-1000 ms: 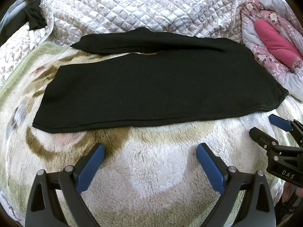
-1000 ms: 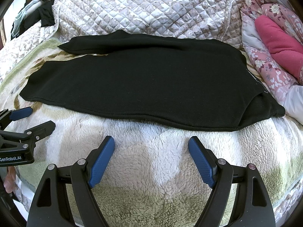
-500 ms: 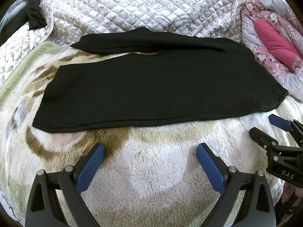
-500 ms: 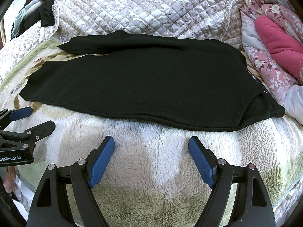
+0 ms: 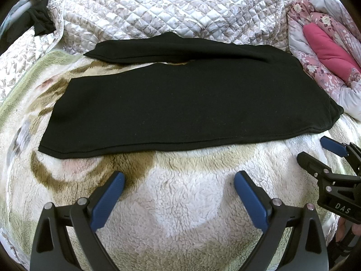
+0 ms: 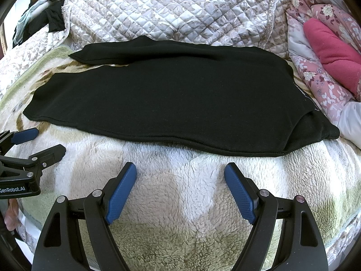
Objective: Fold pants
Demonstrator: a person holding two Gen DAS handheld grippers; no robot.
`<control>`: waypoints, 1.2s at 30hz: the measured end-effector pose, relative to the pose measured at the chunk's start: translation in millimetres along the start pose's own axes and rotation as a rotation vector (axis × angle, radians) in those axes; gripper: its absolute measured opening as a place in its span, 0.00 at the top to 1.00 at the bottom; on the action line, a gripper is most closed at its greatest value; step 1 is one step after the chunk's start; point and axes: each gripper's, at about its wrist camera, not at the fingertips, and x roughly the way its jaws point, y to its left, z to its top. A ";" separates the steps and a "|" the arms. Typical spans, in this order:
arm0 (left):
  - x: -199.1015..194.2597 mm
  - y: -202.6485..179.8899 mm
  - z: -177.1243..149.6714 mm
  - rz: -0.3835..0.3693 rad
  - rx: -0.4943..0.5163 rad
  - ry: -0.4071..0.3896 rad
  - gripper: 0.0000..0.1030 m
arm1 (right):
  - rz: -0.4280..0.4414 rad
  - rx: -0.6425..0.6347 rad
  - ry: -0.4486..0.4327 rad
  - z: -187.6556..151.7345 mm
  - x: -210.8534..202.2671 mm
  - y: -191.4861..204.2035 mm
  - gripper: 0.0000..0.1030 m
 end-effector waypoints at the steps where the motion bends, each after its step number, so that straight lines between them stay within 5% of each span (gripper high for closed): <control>1: 0.2 0.3 0.0 -0.001 0.000 -0.001 0.04 | 0.000 0.000 0.000 0.0 0.1 0.0 0.22; 36: -4.2 -0.7 -0.8 0.002 0.013 -0.023 0.02 | 0.020 -0.001 -0.002 1.8 0.3 -2.2 0.22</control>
